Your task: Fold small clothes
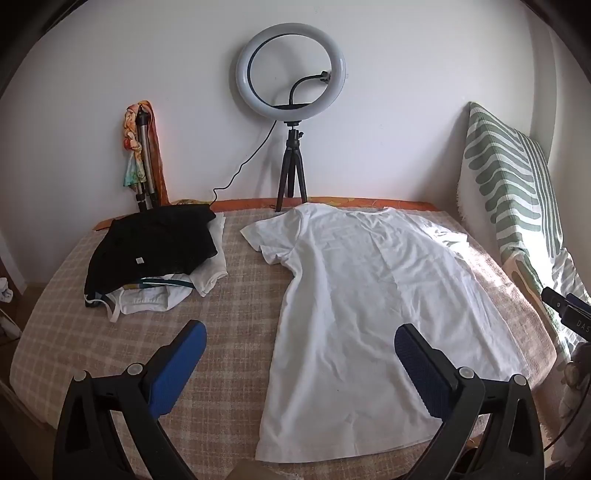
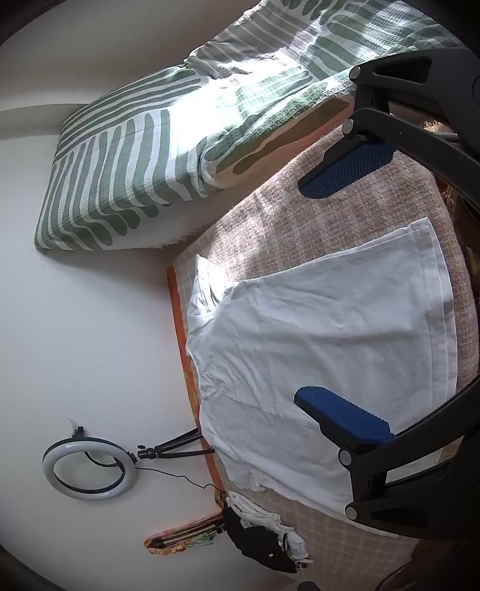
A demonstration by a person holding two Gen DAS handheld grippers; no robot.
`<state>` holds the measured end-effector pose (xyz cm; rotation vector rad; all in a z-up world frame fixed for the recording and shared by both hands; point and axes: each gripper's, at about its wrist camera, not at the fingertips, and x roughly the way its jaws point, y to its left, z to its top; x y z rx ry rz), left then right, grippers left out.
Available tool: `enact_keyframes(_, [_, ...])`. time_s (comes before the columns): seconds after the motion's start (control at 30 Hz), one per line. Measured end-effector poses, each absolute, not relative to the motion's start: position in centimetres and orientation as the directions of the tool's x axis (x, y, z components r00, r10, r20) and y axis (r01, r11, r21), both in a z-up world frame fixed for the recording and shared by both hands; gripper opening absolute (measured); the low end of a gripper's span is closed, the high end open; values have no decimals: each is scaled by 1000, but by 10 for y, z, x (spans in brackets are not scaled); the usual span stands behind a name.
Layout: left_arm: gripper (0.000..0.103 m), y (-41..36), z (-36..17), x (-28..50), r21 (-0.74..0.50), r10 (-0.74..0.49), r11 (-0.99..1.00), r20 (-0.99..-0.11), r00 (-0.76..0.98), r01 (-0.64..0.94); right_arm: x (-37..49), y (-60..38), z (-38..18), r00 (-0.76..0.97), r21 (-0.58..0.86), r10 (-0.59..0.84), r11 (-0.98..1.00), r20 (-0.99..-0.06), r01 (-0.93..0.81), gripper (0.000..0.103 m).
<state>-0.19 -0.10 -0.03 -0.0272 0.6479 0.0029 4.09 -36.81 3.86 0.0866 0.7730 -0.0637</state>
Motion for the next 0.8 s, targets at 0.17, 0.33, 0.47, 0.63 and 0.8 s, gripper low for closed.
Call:
enact_keyframes(0.17, [103, 1, 0, 0, -35, -13, 999, -623, 782, -11, 40, -365, 37, 717, 53, -28, 994, -697, 90, 103])
enact_keyframes(0.33, [103, 0, -2, -2, -28, -5, 999, -614, 789, -16, 41, -370, 38, 715, 53, -31, 994, -699, 95, 103])
enact_keyframes(0.47, [103, -1, 3, -2, -10, 8, 1000, -610, 792, -18, 42, -369, 37, 718, 49, -31, 995, -695, 90, 103])
enact_keyframes(0.63, [103, -2, 5, -4, -4, 11, 1000, -601, 800, -18, 40, -365, 39, 727, 38, -40, 995, -685, 90, 103])
enact_keyframes(0.8, [103, -2, 7, -6, 4, 16, 1000, -590, 807, -17, 41, -363, 40, 730, 39, -38, 995, -682, 87, 103])
